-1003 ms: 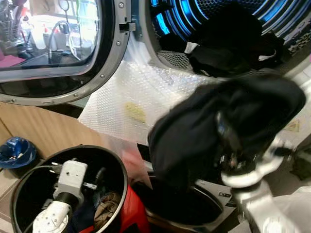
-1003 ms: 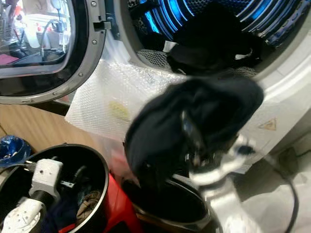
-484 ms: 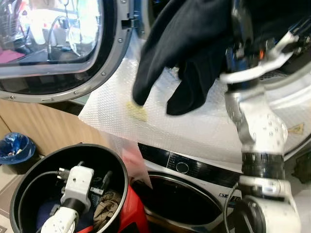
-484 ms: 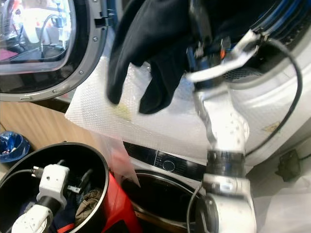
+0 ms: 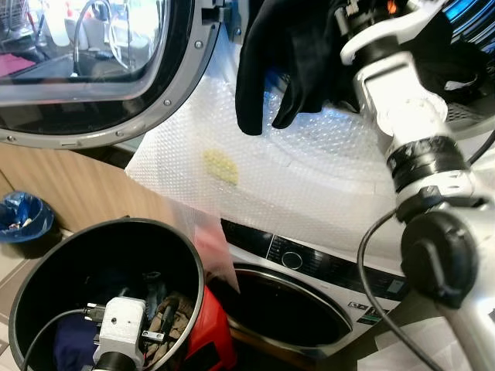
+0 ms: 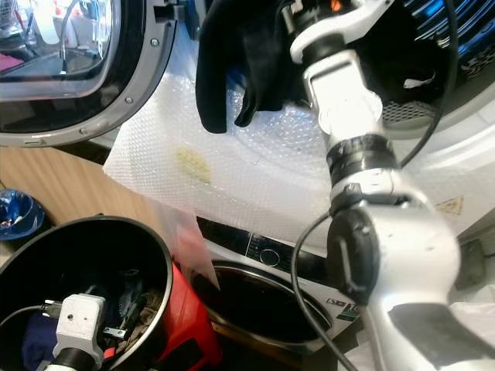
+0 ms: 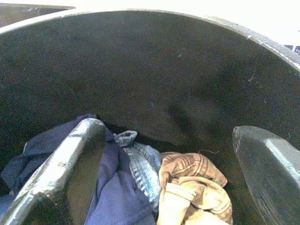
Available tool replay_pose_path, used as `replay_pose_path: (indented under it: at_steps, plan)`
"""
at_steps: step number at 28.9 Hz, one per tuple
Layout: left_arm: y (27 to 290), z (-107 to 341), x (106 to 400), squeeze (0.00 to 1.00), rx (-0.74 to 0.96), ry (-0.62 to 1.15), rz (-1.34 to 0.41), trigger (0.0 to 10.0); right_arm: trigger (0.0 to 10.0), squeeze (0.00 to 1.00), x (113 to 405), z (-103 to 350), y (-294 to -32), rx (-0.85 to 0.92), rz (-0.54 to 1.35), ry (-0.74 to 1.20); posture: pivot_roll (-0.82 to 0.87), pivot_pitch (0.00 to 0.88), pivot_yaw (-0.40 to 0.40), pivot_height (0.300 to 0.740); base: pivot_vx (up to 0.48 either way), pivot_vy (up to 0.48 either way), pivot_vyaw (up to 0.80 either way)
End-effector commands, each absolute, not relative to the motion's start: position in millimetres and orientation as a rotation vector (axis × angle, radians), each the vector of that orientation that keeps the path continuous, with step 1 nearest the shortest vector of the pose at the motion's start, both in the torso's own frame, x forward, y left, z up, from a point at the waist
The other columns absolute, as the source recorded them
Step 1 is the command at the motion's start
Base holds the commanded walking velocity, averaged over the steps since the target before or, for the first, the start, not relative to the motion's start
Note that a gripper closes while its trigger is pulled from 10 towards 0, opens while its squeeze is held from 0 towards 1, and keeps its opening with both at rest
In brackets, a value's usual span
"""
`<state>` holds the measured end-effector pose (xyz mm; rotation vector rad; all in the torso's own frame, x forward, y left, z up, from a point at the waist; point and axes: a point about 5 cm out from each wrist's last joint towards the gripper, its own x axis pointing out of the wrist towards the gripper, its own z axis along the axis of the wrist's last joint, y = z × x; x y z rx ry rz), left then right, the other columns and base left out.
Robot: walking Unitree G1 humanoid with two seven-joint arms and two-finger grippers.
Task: Clothes washing
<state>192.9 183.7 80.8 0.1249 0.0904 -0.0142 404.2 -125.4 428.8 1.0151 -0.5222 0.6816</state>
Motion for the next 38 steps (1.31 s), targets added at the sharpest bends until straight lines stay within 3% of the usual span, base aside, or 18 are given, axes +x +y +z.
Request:
replay_pose_path:
  at_steps: [1, 2, 7, 9, 15, 16, 17, 20, 23, 26, 32, 33, 38]
  plan:
    - [182.9, 78.8, 188.1, 0.0, 0.131, 0.112, 0.0, 10.0, 0.0, 0.0, 400.2, 449.2, -150.0, 1.059, 0.55, -0.59, 0.2, 0.174, -0.102, 0.74, 0.0, 0.0, 0.0]
    - [182.3, 77.7, 185.4, 0.0, 0.122, 0.116, 0.012, 10.0, 0.0, 0.0, 400.3, 452.2, -175.2, 1.124, 0.389, -0.59, 0.2, 0.174, -0.106, 0.74, 0.0, 0.0, 0.0]
    - [180.7, 76.9, 183.0, 0.0, 0.116, 0.121, 0.024, 10.0, 0.0, 0.0, 396.8, 454.6, -205.8, 1.115, 0.2, -0.602, 0.21, 0.171, -0.11, 0.74, 0.0, 0.0, 0.0]
    - [178.0, 78.7, 182.7, 0.0, 0.107, 0.115, 0.029, 10.0, 0.0, 0.0, 390.0, 454.7, -238.3, 1.062, -0.015, -0.62, 0.21, 0.171, -0.111, 0.74, 0.0, 0.0, 0.0]
    - [175.5, 81.6, 181.8, 0.0, 0.101, 0.102, 0.044, 10.0, 0.0, 0.0, 380.1, 446.5, -276.6, 0.913, -0.304, -0.593, 0.2, 0.18, -0.11, 0.74, 0.0, 0.0, 0.0]
    - [175.2, 82.4, 181.1, 0.0, 0.1, 0.101, 0.048, 10.0, 3.8, 0.0, 381.4, 444.1, -275.9, 0.853, -0.32, -0.569, 0.19, 0.185, -0.106, 0.74, 0.0, 0.0, 0.0]
    - [174.0, 82.1, 180.5, 0.0, 0.099, 0.103, 0.047, 10.0, 10.0, 0.0, 385.7, 440.1, -269.2, 0.776, -0.304, -0.537, 0.19, 0.19, -0.101, 0.74, 0.0, 0.0, 0.0]
    - [172.8, 81.8, 180.2, 0.0, 0.098, 0.106, 0.043, 10.0, 10.0, 0.0, 390.0, 436.1, -261.7, 0.72, -0.279, -0.507, 0.19, 0.19, -0.1, 0.74, 0.0, 0.0, 0.0]
    - [170.8, 82.8, 180.1, 0.0, 0.096, 0.104, 0.04, 10.0, 10.0, 0.0, 399.6, 428.8, -238.9, 0.613, -0.19, -0.46, 0.2, 0.197, -0.106, 0.74, 0.0, 0.0, 0.0]
    - [168.3, 83.3, 177.9, 0.0, 0.089, 0.104, 0.052, 10.0, 10.0, 0.0, 407.6, 429.9, -198.4, 0.448, -0.022, -0.443, 0.21, 0.203, -0.115, 0.74, 0.0, 0.0, 0.0]
    - [161.7, 82.4, 174.8, 0.0, 0.077, 0.111, 0.055, 10.0, 10.0, 0.0, 412.1, 429.2, -158.6, 0.253, 0.068, -0.408, 0.22, 0.224, -0.129, 0.74, 0.0, 0.0, 0.0]
    - [160.8, 82.5, 174.0, 0.0, 0.075, 0.112, 0.055, 10.0, 10.0, 1.0, 412.6, 428.2, -154.7, 0.237, 0.072, -0.4, 0.22, 0.226, -0.133, 0.74, 0.0, 0.0, 0.0]
    - [158.8, 82.0, 171.9, 0.0, 0.069, 0.118, 0.057, 10.0, 10.0, 1.0, 413.6, 426.2, -141.5, 0.178, 0.101, -0.387, 0.23, 0.23, -0.142, 0.74, 0.0, 0.0, 0.0]
